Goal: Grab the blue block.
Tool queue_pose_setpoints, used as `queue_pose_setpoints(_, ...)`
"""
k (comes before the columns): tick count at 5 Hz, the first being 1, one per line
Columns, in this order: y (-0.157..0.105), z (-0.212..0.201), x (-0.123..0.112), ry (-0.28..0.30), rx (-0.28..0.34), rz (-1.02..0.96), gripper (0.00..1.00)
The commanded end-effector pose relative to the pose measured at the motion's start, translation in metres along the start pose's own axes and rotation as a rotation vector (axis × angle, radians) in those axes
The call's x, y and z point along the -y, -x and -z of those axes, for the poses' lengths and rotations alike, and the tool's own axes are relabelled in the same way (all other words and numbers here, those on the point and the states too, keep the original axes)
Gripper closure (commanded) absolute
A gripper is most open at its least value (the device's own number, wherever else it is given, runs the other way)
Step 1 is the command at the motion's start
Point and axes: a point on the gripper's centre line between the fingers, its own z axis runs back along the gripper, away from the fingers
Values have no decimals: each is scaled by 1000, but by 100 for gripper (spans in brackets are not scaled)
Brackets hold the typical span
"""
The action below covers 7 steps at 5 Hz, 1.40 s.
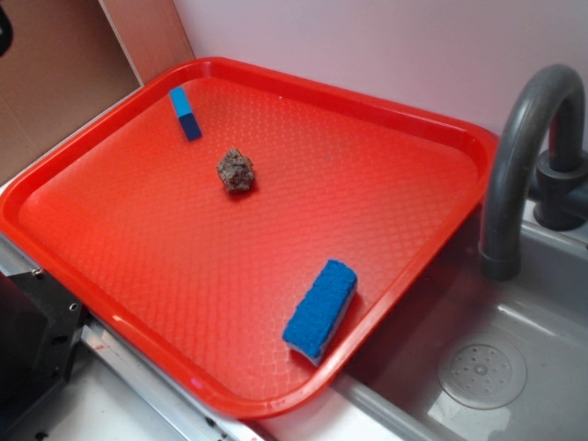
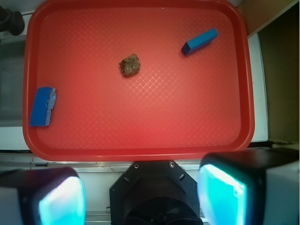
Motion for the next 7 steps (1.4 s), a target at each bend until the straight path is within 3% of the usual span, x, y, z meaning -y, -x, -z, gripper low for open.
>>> queue_pose_setpoints(1,0,0,0,0,0,0,0)
queue_pose_setpoints(2,-11,3,-18,49,59,-252,0)
queue_pose_setpoints(3,-32,9,-26,-5,104,-495,0)
queue_pose_setpoints(4,-50,38,-36,64,147,-752,0)
queue_pose_setpoints(5,-75,71,-72,80,150,-1008,0)
queue_pose_setpoints(6,-88,85,-97,41,208,-1241,0)
queue_pose_setpoints(7,-108,103,-117,20,210,-1262,0)
